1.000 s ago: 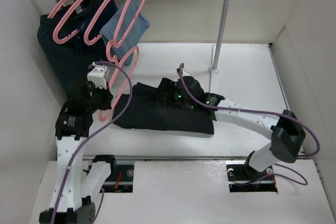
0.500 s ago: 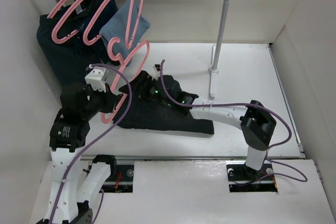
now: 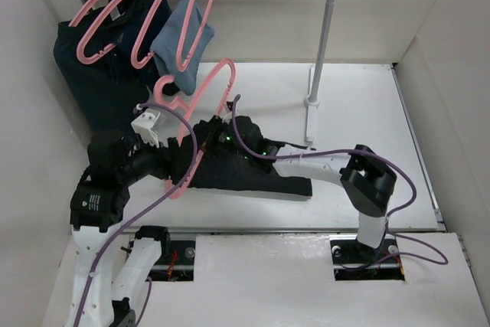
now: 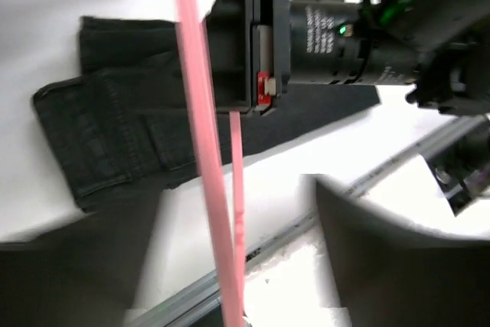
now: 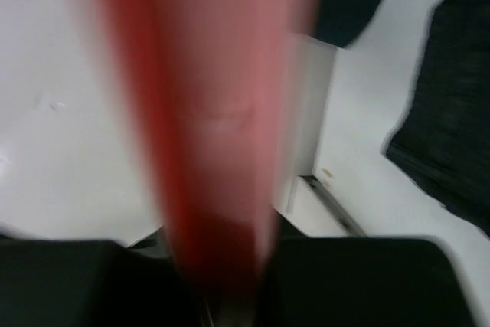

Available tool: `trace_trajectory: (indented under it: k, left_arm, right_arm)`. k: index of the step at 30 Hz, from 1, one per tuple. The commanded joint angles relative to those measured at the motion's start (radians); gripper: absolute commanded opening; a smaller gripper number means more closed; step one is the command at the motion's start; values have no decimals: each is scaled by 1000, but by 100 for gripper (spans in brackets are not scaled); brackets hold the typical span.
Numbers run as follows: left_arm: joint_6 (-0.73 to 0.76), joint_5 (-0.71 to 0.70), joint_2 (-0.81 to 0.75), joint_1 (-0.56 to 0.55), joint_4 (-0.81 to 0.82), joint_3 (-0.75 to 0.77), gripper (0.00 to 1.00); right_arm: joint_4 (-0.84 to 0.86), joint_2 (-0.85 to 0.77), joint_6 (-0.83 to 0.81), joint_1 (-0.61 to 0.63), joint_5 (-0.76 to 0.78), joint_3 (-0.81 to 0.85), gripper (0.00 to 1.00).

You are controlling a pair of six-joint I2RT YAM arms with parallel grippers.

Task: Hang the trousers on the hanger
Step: Pick up the hanger from the clothesline.

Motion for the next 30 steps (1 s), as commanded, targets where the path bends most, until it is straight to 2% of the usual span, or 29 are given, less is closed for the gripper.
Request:
trace_trajectory:
  k: [1, 6, 11, 13, 17, 21, 22, 26, 30]
  left_arm:
    - [16, 124, -9, -6, 49, 48, 100]
    - [25, 103, 62, -6, 81, 122, 100]
    - [16, 219, 175, -6, 131, 154, 100]
    - [16, 219, 242, -6, 131, 142, 96]
    - [109, 172, 364, 4, 53, 142, 94]
    - [209, 158, 463, -9, 5, 156, 82]
    - [220, 141, 489, -31, 5, 141, 82]
    - [253, 8, 583, -140, 37, 84, 77]
    - [258, -29, 692, -187, 49, 84, 77]
  right_arm:
    - [27, -122, -110, 9, -17, -107, 0]
    - [3, -288, -230, -12, -81, -324, 0]
    - [-40, -406, -319, -56, -141, -478, 0]
    - [-40, -456, -347, -69, -151, -501, 0]
    - [-63, -541, -371, -113, -151, -532, 0]
    - [-118, -605, -407, -173, -186, -541, 0]
    - [-165, -627, -416, -187, -186, -541, 0]
    - [-252, -636, -425, -270, -224, -592, 0]
    - [-252, -508, -490, -336, -374, -616, 0]
